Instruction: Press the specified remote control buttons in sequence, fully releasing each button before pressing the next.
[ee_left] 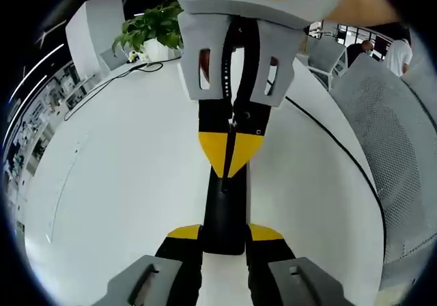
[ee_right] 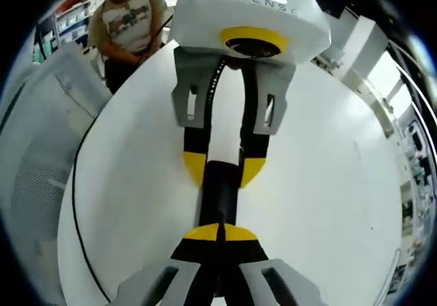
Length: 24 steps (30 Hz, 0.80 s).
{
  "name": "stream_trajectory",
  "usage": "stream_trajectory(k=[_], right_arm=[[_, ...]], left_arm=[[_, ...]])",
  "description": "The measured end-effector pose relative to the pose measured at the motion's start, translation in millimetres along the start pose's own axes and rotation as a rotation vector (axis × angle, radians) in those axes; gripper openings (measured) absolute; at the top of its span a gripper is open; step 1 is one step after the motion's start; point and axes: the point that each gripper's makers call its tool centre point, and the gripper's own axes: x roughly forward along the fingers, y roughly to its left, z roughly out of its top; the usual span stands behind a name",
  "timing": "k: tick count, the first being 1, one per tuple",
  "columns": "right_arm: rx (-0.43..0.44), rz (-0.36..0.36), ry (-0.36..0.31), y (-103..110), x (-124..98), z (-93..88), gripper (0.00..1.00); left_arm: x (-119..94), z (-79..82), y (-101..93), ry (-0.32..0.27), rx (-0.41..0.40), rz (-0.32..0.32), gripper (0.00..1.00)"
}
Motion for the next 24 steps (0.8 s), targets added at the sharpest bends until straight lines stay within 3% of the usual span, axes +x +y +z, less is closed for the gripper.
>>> stream_trajectory(k=[24], right_arm=[[0.014,0.033,0.021,0.4,6.5,-2.2,0.00]], left_arm=[[-0.2,-1.8,-0.3,-0.001,0.002,0.000,0.23]])
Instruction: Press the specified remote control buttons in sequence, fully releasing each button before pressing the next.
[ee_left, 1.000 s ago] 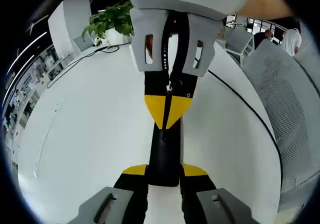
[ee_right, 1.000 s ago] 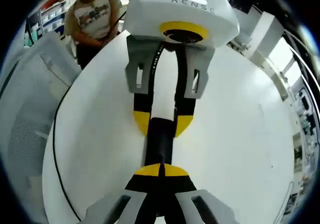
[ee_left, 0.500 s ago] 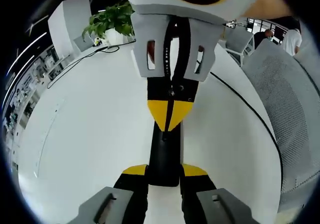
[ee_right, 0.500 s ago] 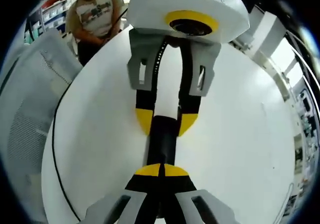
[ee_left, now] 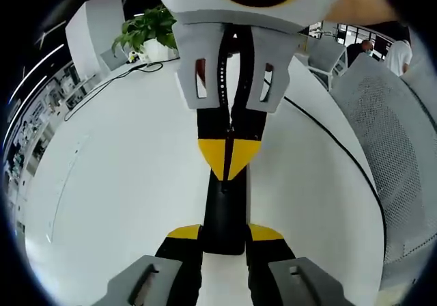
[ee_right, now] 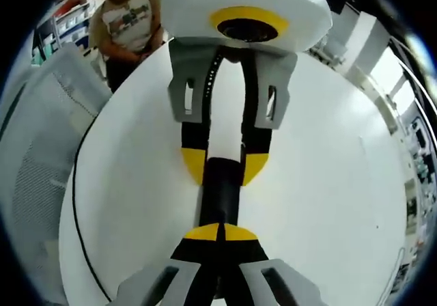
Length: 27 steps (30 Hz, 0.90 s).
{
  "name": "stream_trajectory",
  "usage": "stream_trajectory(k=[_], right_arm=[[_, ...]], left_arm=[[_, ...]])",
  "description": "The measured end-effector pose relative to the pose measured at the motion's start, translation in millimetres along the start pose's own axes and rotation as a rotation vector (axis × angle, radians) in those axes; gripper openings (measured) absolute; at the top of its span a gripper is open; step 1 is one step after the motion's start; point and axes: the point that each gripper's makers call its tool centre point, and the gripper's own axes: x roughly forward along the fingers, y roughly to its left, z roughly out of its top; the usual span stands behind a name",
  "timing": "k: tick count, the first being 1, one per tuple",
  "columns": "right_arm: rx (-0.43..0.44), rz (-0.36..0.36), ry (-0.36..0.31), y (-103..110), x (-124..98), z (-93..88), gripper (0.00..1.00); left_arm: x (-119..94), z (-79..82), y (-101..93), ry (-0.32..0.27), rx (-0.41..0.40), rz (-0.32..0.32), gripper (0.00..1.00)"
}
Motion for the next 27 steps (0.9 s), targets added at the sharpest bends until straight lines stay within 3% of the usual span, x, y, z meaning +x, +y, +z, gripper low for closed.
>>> stream_trajectory(k=[6,27], right_arm=[[0.015,0.015,0.017,0.1,0.3,-0.6,0.00],[0.061,-0.013,-0.056,-0.3,-3.2,-0.6,0.00]], left_arm=[[0.0,-0.3,0.0,0.002,-0.002,0.000,0.23],[-0.3,0.1,0.1,0.001,-0.005,0.002,0.23]])
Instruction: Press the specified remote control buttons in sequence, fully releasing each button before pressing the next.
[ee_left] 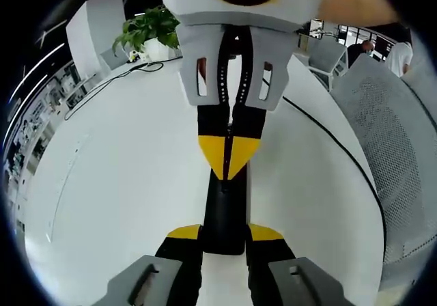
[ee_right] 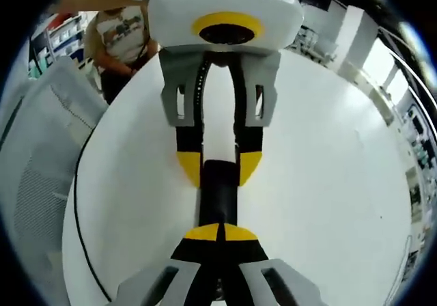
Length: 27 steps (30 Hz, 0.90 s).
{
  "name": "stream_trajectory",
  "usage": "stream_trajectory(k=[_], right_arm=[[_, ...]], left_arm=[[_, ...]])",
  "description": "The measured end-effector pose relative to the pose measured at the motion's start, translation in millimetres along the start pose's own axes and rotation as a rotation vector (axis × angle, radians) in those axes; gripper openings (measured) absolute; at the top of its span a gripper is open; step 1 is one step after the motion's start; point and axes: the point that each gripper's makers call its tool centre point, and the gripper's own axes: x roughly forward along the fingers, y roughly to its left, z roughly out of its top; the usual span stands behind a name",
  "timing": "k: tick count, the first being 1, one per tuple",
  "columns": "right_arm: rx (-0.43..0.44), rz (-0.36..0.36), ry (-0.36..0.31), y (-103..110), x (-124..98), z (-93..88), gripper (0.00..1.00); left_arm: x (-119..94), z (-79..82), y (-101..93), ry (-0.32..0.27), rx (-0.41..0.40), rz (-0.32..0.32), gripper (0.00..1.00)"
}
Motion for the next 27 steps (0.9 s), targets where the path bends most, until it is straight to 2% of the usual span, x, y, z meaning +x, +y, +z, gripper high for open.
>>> stream_trajectory(k=[15,27], right_arm=[[-0.052,-0.080,-0.044,-12,-37,23.0,0.00],[-0.077,-0.099,-0.032,-12,-43,23.6,0.00]], left_arm=[[0,0.1,-0.3,0.008,-0.003,-0.005,0.23],[0,0.9,0.0,0.006,0.000,-0.006,0.23]])
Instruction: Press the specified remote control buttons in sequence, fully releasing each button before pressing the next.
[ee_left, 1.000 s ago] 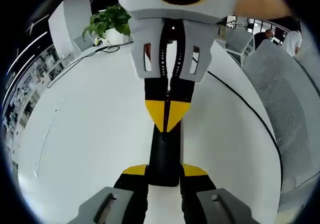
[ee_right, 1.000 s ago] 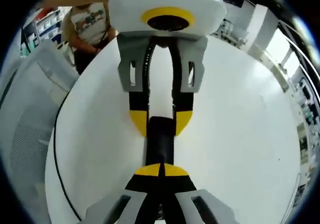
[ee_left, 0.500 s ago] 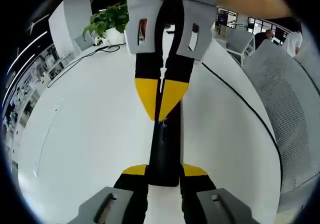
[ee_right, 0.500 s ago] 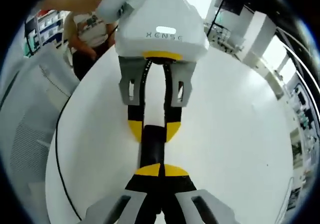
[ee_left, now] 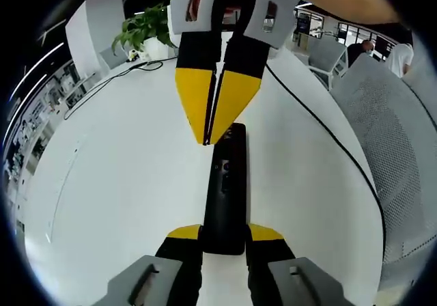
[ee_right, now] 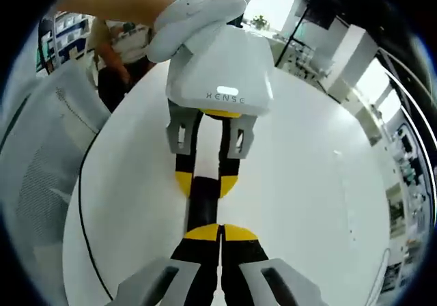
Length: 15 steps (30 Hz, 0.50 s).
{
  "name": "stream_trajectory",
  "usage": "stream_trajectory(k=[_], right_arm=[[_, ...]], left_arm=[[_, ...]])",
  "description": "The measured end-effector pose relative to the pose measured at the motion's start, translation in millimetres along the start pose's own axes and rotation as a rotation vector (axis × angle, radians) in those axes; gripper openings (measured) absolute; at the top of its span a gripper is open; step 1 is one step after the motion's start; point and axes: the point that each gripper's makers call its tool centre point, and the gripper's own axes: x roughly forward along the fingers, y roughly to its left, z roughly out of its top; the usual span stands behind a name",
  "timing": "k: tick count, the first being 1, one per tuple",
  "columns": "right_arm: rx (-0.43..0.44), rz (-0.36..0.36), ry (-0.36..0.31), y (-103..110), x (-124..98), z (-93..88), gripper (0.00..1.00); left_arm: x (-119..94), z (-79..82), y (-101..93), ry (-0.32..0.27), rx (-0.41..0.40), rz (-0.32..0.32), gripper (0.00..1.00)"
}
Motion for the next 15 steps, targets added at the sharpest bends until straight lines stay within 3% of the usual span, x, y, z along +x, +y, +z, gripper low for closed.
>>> stream_trajectory(k=[15], right_arm=[[-0.020,-0.011,-0.019,-5,-6,10.3,0.00]], left_arm=[[0,0.5,0.0,-0.002,0.004,-0.003,0.23]])
